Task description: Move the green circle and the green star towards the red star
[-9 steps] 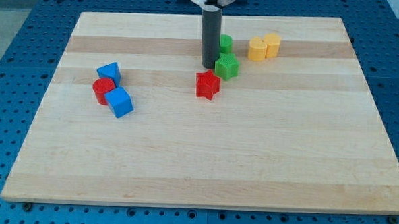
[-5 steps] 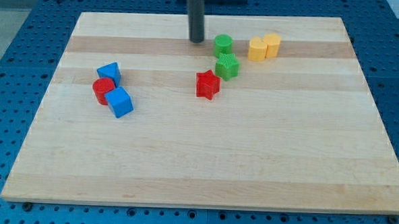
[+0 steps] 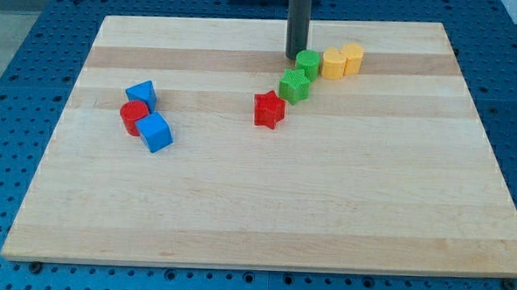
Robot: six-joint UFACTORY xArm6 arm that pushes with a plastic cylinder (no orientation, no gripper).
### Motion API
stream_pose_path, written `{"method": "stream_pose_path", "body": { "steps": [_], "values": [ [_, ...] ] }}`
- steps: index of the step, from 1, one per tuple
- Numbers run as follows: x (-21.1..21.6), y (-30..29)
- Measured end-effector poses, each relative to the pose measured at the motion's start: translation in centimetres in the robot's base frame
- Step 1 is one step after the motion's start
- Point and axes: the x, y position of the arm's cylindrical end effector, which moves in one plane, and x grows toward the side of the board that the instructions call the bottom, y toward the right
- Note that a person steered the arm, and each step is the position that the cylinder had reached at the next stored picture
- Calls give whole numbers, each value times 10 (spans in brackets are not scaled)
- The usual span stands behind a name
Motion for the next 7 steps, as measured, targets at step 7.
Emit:
{"method": "stream_pose_path", "body": {
  "steps": [7],
  "values": [
    [53,17]
  ]
}}
